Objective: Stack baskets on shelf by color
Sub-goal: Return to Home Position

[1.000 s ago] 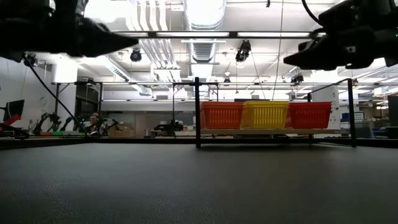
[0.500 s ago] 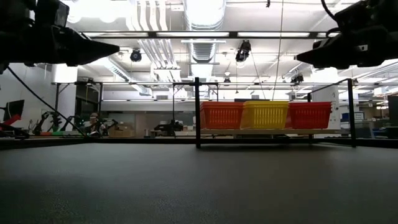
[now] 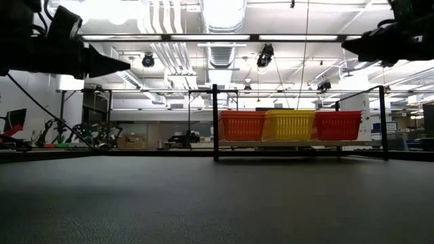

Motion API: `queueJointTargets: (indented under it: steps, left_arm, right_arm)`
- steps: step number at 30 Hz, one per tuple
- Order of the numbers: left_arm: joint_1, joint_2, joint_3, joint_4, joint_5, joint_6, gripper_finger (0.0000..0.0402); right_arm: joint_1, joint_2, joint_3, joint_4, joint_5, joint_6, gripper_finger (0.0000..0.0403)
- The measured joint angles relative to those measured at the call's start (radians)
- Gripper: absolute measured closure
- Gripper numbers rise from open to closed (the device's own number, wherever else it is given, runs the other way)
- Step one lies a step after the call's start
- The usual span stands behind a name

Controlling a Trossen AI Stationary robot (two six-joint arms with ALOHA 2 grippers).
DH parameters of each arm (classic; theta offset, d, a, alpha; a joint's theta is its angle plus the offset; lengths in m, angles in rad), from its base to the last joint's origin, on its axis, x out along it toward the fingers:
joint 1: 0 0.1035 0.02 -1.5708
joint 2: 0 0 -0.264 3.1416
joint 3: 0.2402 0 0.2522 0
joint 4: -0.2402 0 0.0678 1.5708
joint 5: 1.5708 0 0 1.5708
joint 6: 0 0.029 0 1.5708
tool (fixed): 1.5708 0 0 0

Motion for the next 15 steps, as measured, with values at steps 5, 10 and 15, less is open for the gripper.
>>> queueJointTargets:
  steps: [5, 10, 15]
  left_arm:
    - [-0.001, 0.057, -0.001, 0.004, -0.022, 0.001, 0.038]
    - [0.0, 0.124, -0.001, 0.004, -0.022, 0.001, 0.038]
    - [0.0, 0.2, 0.002, 0.002, -0.022, 0.001, 0.038]
  right_arm:
    - [0.0, -0.008, 0.002, 0.022, 0.005, -0.005, 0.0394]
    - [0.0, 0.011, 0.002, 0.022, 0.017, 0.092, 0.0394]
    - [0.0, 0.042, 0.001, 0.011, 0.017, 0.219, 0.0394]
